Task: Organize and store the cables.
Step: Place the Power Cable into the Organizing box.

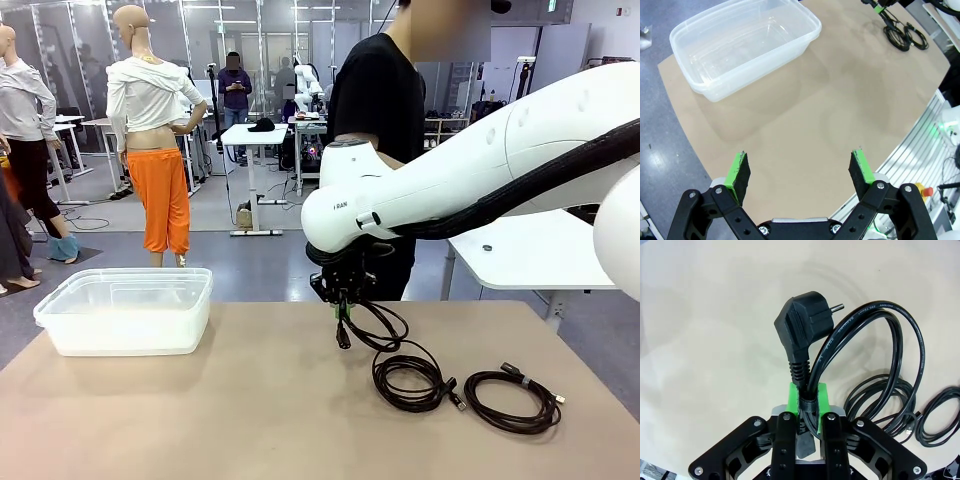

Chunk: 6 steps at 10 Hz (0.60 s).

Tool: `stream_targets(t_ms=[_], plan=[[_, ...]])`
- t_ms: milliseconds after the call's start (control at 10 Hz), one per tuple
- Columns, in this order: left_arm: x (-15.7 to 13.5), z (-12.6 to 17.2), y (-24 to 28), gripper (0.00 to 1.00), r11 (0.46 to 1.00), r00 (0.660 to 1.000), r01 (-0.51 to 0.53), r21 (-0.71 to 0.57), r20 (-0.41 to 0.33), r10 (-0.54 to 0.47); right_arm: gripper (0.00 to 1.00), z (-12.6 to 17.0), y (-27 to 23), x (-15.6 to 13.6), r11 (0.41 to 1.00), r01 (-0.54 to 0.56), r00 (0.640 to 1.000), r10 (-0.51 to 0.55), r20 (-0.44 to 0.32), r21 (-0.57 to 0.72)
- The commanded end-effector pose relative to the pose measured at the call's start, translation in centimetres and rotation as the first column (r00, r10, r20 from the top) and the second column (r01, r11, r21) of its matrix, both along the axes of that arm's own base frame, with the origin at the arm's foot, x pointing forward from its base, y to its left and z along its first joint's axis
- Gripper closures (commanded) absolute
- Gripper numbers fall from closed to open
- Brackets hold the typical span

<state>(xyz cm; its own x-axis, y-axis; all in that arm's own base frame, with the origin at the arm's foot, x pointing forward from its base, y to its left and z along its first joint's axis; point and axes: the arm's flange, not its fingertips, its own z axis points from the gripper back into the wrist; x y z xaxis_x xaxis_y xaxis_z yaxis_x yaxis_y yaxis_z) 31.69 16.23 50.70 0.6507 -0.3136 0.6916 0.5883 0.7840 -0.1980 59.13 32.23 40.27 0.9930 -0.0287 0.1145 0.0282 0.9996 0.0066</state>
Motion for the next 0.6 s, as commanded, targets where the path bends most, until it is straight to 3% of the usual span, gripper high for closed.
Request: stream_targets(t_ms=[0, 100, 500], plan=[[0.0, 0.1, 0.2, 0.00, 1.000, 1.000, 0.018, -0.008, 0.011, -0.018, 0.91, 0.2, -0.2, 0.1, 1.000, -0.002, 1.000, 0.002, 0.004, 0.000], [0.0, 0.1, 0.2, 0.00, 1.000, 1.000, 0.018, -0.008, 0.011, -0.018, 0.83, 0.0, 0.0, 0.0, 1.000, 0.000, 1.000, 0.000, 0.000, 0.000], [0.0, 0.1, 0.2, 0.00, 1.000, 1.000, 0.018, -0.008, 0.011, -0.018, 0.83, -1.0, 10.7, -4.1, 0.997, 0.041, 0.996, -0.046, -0.072, -0.065]])
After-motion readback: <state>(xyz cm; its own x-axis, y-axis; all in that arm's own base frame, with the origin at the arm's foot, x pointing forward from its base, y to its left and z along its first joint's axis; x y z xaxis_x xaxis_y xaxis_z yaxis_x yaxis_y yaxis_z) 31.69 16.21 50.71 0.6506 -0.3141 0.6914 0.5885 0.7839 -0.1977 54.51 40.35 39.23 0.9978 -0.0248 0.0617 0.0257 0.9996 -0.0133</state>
